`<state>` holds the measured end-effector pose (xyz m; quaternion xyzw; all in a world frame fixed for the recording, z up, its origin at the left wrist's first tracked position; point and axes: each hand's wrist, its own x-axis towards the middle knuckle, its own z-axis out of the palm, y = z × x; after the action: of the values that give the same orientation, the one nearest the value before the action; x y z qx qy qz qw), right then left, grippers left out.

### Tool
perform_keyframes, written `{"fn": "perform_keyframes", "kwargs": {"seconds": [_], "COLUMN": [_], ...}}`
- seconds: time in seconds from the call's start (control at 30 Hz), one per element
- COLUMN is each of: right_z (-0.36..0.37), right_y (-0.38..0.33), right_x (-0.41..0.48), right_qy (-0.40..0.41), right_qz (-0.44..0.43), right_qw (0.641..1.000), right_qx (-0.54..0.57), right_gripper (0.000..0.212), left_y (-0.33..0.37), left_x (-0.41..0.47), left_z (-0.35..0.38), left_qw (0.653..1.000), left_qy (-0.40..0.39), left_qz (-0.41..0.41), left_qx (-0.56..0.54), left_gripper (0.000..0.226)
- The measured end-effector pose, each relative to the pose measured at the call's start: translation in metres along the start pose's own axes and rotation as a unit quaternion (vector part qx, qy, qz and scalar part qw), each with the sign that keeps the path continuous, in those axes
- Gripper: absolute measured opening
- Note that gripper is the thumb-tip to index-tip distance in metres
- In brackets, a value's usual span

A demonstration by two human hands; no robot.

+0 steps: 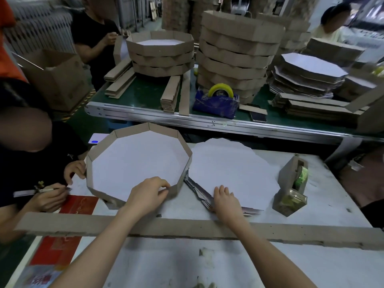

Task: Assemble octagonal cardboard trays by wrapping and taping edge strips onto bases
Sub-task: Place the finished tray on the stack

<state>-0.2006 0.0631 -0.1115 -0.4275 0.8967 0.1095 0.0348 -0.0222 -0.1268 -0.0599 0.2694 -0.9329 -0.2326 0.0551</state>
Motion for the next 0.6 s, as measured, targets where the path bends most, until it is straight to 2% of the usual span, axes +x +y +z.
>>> {"fn": "perform_keyframes", "kwargs": {"seconds": [0.13, 0.27, 0.33, 0.4, 0.47, 0.6], "right_z": [-0.045, -0.090, -0.108, -0.122, -0.133, -0.143], "right_y": [0.018, 0.051, 0.062, 0.067, 0.069, 0.067], "right_x": [-0.011, -0.029, -0.042, -0.056, -0.070, -0.085], "right_qy": [0.074, 0.124, 0.173, 0.244, 0.306, 0.339], "right_qz": [0.079, 0.138, 0.152, 0.170, 0.178, 0.170], "right_qw": [0.994, 0.981, 0.966, 0.944, 0.922, 0.908], "right_qx": [-0.001, 0.064, 0.114, 0.145, 0.159, 0.177], "right_gripper": [0.036, 0.032, 0.036, 0.043, 0.044, 0.040], "left_y": [0.007, -0.008, -0.021, -0.034, -0.043, -0.050], "left_x": [-0.008, -0.019, -0.027, -0.035, -0.038, -0.035], "left_z": [-0.011, -0.002, 0.008, 0.015, 0.017, 0.014], "left_qw": [0.998, 0.995, 0.989, 0.991, 0.994, 0.993], "left_qy": [0.023, -0.066, -0.096, -0.081, -0.049, -0.002], "left_qz": [0.032, -0.012, -0.025, -0.029, -0.045, -0.074], "left_qx": [-0.045, 0.075, 0.108, 0.098, 0.087, 0.095], "left_gripper": [0.021, 0.050, 0.045, 0.031, 0.027, 0.026]}}
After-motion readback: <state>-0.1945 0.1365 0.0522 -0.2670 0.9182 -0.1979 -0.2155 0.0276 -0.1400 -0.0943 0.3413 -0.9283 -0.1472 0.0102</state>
